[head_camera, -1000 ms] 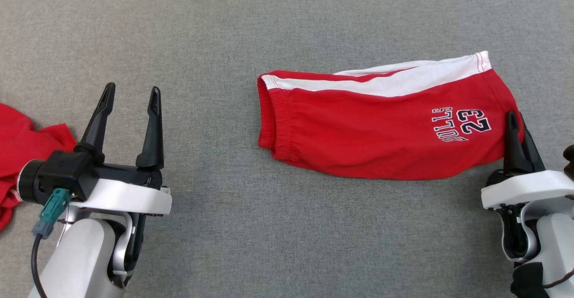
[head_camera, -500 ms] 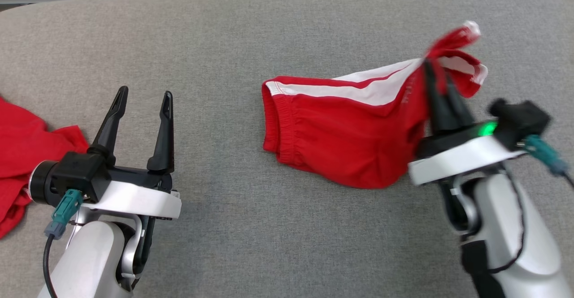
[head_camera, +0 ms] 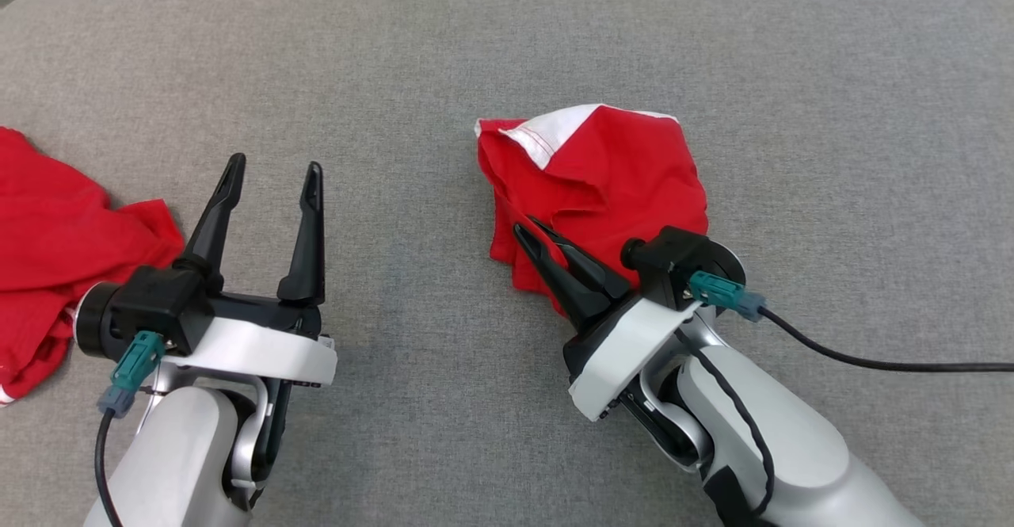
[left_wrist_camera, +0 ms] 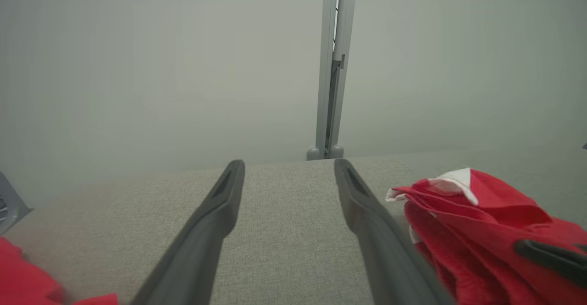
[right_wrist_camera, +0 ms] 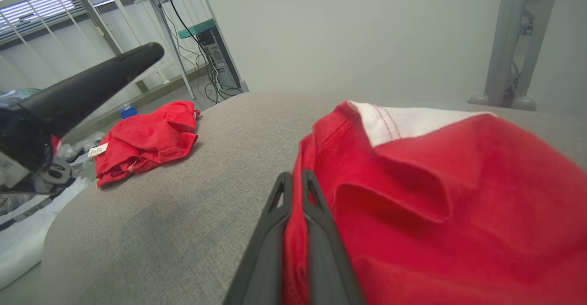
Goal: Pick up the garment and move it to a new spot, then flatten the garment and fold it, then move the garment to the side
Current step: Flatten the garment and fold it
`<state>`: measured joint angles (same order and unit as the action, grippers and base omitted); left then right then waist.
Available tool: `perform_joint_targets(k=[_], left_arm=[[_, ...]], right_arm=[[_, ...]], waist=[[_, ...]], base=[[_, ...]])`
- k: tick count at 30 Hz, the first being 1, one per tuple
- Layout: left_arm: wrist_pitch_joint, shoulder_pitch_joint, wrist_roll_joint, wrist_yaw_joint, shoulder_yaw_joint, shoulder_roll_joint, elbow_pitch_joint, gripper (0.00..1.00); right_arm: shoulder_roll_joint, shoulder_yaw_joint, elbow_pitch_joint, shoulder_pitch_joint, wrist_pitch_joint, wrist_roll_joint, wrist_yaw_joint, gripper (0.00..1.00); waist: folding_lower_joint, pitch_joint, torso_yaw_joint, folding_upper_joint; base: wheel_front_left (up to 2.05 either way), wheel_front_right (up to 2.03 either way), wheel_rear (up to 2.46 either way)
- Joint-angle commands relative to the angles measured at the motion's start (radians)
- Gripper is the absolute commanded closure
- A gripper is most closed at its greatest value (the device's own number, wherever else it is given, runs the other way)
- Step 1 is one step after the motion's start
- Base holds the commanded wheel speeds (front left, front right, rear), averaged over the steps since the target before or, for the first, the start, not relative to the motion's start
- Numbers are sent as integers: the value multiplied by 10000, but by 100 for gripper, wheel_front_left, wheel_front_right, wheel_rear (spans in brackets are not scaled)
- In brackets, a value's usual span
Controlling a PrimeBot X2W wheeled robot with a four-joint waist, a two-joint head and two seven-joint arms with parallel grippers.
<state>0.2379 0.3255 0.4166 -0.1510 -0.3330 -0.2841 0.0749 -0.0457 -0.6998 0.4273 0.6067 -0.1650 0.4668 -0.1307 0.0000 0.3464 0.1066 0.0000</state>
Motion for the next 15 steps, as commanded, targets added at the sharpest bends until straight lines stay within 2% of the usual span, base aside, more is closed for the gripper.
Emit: perform_joint_targets(k=[1, 4, 5, 7, 11, 15], left_arm=[[30, 145, 36, 12, 17, 4, 20, 0], [77, 167, 42, 73, -1, 43, 136, 0], [89, 181, 49, 77, -11, 68, 168, 0], [111, 195, 52, 100, -15, 92, 229, 0], [147, 177, 53, 116, -15, 94, 351, 0], [177, 65, 49, 67, 52, 26, 432, 0]], right_arm=[[-86, -56, 79, 140, -92, 57, -2, 100], [-87, -283, 627, 420, -271, 351, -2, 100], [-85, -341, 728, 496, -359, 443, -2, 96], [-63, -540, 836, 610, -481, 717, -2, 0], [-68, -1111, 450, 710, -731, 1199, -3, 0], [-90, -1257, -174, 605, -934, 1038, -2, 0]], waist=[[0, 25, 29, 0], [0, 67, 79, 0], [0, 73, 87, 0], [0, 61, 86, 0], [0, -4, 29, 0], [0, -136, -110, 0]], base=[[0, 0, 0], [0, 0, 0], [0, 0, 0], [0, 0, 0], [0, 0, 0], [0, 0, 0]])
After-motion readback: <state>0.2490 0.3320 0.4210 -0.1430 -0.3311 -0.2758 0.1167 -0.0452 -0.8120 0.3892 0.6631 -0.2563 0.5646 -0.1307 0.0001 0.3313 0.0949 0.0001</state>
